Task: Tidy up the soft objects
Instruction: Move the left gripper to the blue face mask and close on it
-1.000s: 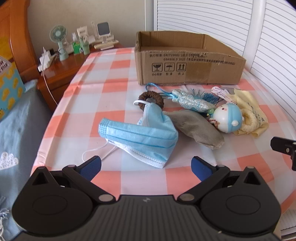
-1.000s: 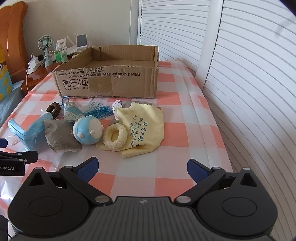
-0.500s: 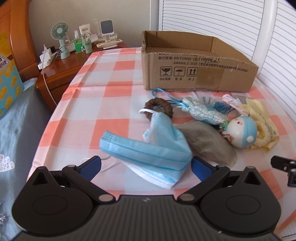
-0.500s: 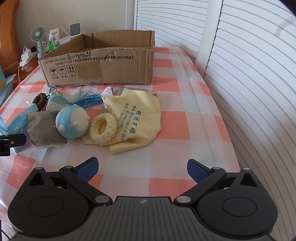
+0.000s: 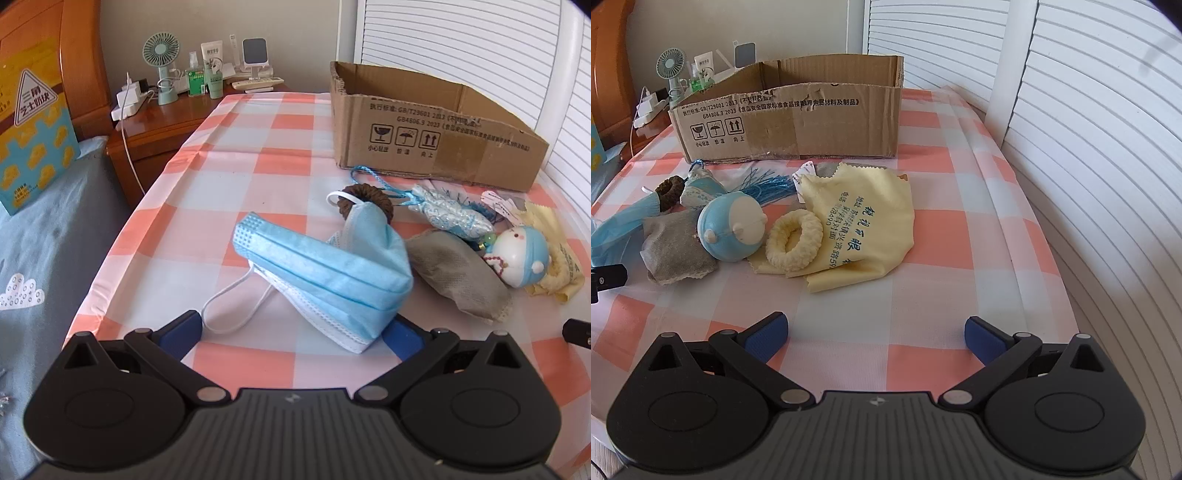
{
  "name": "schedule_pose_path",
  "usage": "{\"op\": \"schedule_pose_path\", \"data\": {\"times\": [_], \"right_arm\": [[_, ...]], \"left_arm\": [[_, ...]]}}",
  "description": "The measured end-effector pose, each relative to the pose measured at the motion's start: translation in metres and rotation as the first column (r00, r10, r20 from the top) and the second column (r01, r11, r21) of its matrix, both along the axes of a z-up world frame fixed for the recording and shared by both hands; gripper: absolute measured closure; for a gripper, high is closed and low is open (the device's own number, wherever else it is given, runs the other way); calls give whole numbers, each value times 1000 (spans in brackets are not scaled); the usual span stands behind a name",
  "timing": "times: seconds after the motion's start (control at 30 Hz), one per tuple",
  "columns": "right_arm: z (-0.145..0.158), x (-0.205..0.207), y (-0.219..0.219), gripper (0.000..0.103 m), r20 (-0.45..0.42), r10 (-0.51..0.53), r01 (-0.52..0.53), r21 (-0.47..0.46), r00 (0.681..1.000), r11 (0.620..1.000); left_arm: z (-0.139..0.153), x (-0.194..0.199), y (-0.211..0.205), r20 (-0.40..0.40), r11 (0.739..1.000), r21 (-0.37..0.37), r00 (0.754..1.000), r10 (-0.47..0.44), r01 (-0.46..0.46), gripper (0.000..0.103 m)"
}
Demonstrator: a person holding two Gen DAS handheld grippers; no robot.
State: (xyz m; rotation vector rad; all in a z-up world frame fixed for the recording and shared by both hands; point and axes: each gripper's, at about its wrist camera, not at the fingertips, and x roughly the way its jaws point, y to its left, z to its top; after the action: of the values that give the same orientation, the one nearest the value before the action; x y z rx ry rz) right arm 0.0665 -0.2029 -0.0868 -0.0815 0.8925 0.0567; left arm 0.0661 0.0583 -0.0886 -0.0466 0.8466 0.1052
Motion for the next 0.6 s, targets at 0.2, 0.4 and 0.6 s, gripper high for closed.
{"op": "schedule_pose_path", "data": {"times": [0.2, 0.4, 0.6], "right_arm": [[-1, -2, -2, 0, 13, 6, -7, 8, 1000, 1000], [-1, -3, -2, 0, 22, 15, -15, 10, 1000, 1000], [-2, -3, -3, 0, 29, 24, -25, 11, 999, 1000]], "left_arm": [[10, -7, -22, 79, 997, 68, 996, -49, 44, 1], [11, 6, -34, 94, 991, 107, 992, -87, 76, 9], [8, 16, -29, 83, 993, 93, 993, -80, 73, 36]]}}
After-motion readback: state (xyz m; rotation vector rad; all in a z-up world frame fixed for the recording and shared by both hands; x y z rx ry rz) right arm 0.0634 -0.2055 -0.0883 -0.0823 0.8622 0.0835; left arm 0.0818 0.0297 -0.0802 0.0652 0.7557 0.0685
